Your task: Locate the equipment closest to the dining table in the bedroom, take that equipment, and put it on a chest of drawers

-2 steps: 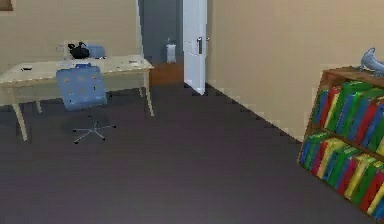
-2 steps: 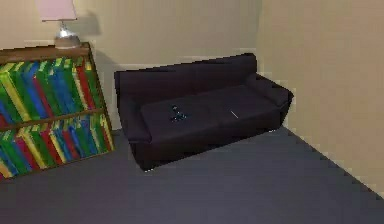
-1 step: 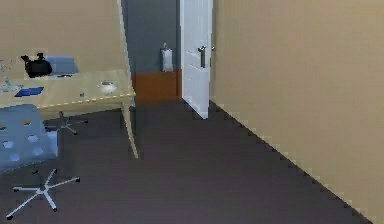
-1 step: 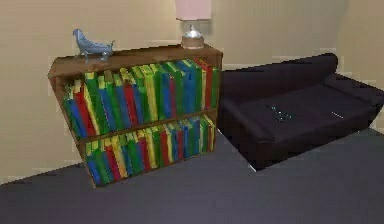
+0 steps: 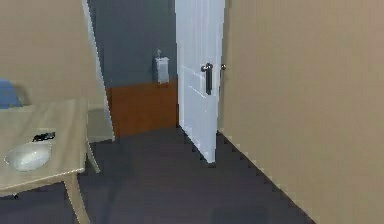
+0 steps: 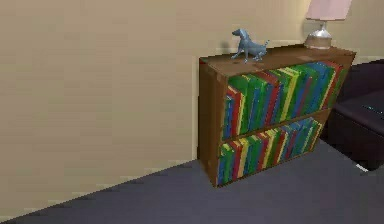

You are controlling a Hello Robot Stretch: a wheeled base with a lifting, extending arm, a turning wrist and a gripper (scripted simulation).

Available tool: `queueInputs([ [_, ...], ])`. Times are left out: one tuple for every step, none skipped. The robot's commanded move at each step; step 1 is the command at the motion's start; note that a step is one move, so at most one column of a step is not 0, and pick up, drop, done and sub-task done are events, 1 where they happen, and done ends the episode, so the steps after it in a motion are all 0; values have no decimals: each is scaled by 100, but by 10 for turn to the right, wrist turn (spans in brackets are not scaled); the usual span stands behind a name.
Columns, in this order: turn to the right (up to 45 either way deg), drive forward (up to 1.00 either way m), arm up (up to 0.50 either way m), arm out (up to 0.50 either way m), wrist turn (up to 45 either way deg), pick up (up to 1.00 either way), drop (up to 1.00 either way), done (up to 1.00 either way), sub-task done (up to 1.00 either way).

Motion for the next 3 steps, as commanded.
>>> queueInputs([
  [30, 0, 0, 0, 0, 0, 0, 0, 0],
  [0, 95, 0, 0, 0, 0, 0, 0, 0],
  [-240, 0, 0, 0, 0, 0, 0, 0, 0],
])
